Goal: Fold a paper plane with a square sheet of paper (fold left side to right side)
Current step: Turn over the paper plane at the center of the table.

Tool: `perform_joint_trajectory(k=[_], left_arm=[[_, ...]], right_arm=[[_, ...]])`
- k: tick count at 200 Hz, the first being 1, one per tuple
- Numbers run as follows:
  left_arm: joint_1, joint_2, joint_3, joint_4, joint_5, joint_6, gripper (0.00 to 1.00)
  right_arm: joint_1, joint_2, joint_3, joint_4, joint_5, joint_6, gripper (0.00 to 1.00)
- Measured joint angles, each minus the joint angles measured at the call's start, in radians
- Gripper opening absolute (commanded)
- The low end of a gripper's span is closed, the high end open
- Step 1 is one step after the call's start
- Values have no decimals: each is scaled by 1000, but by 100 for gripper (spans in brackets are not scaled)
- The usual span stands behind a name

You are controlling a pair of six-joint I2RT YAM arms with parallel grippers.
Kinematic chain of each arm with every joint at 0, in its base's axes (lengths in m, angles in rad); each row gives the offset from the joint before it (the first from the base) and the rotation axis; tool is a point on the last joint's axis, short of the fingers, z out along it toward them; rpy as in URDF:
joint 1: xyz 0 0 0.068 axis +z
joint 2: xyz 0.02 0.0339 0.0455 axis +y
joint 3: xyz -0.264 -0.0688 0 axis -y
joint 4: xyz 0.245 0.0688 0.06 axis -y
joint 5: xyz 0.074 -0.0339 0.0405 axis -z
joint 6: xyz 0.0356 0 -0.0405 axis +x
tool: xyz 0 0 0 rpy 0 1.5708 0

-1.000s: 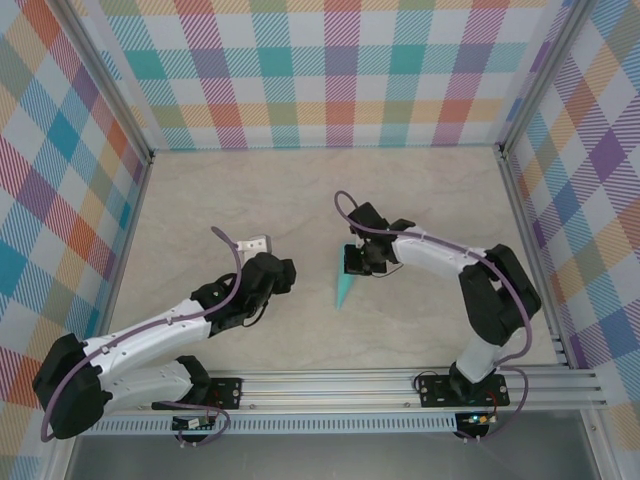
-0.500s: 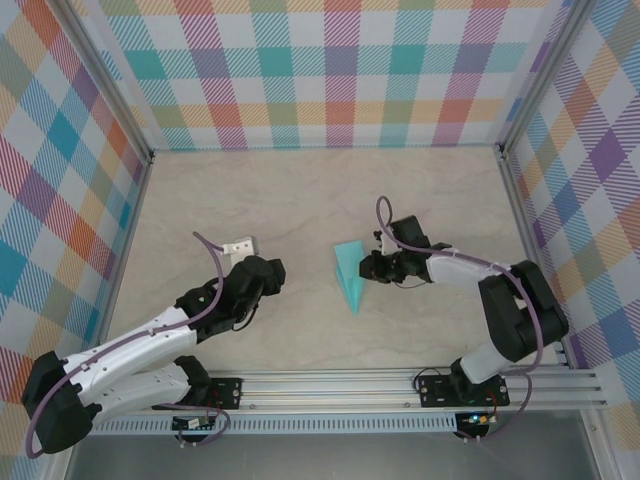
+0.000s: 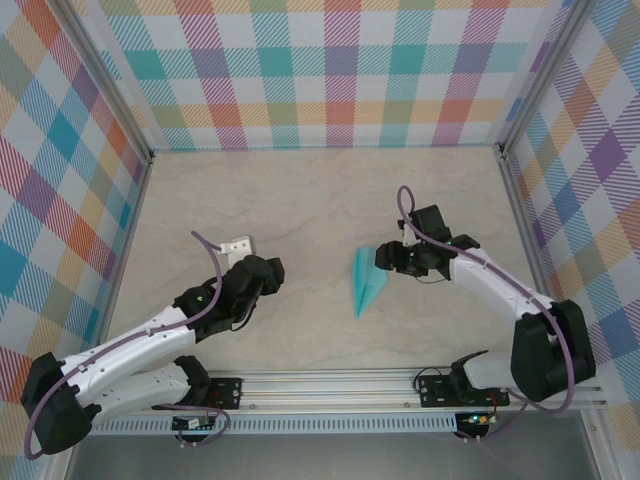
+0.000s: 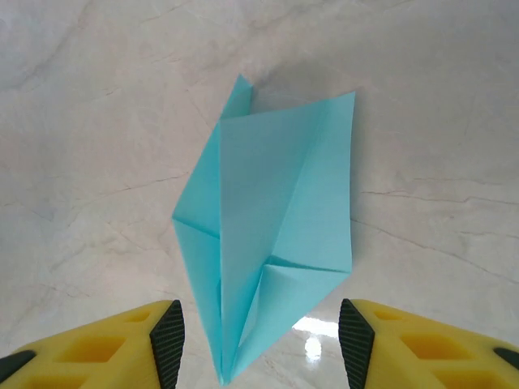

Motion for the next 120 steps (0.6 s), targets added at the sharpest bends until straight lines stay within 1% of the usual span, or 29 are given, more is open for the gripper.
perform_joint_trajectory(k=[17,44,60,103,120], left_arm=[[0,4,0,8,-1,14,81],[0,8,-2,39,14,49,91],[0,8,-11,64,37,79,92],[0,2,-47,116,97,154,92],[0,-13,-60,127,100,164,92]], right_arm=[[73,-16,0,-36,25,36,55],[187,37,0,-59,55,105,56],[224,94,4,-62,72,140,56],[279,222,56,-85,131,201,56],[293,248,75,-86,145,210,52]])
